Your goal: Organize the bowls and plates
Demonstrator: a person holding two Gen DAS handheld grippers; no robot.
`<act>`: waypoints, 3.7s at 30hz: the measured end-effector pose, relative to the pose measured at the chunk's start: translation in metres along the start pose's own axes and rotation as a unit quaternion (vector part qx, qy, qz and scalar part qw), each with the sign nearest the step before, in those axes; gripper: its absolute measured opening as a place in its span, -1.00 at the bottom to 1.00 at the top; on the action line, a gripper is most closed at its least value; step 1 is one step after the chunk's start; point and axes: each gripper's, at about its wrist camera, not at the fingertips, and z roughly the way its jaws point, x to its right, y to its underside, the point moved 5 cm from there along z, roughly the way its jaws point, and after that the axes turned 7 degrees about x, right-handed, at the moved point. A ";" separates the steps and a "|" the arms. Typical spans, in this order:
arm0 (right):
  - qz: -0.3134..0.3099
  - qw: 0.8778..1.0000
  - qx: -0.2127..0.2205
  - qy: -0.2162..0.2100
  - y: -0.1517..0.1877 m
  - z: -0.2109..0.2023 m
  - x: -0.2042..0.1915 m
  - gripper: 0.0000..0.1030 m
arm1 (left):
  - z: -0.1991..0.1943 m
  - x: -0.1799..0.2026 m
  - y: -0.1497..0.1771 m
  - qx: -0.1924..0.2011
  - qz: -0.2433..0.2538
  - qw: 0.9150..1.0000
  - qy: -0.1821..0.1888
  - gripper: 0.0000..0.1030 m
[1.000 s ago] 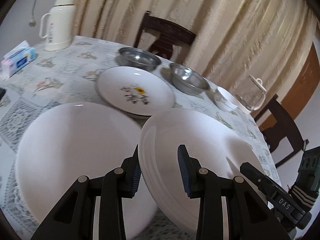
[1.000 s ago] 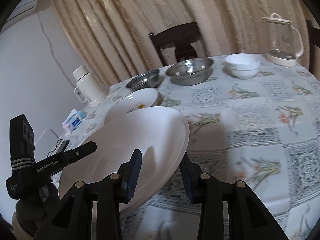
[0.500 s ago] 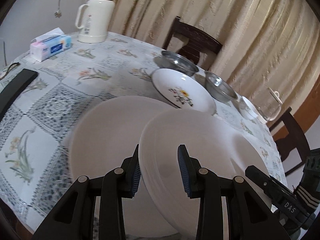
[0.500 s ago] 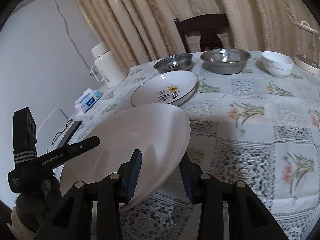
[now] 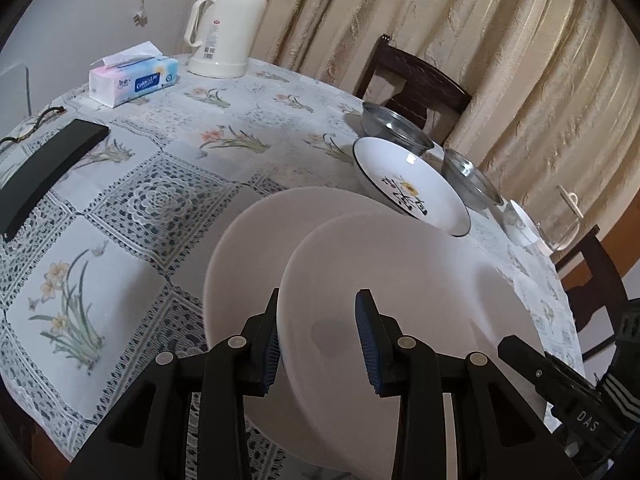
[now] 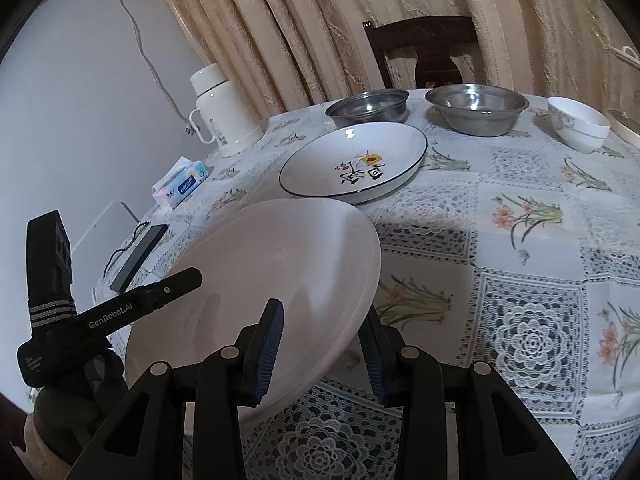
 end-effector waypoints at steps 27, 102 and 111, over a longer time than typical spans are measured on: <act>-0.004 1.000 -0.007 0.003 0.003 0.017 -0.012 -0.21 | -0.004 -0.007 -0.016 0.040 0.036 0.998 -0.023 0.21; 0.114 0.993 -0.025 0.035 -0.076 0.057 0.073 0.18 | 0.113 0.032 -0.122 -0.073 0.042 0.996 0.023 0.33; 0.107 0.993 -0.039 0.035 -0.093 0.093 0.076 0.18 | 0.156 0.036 -0.126 -0.122 0.046 0.991 0.027 0.13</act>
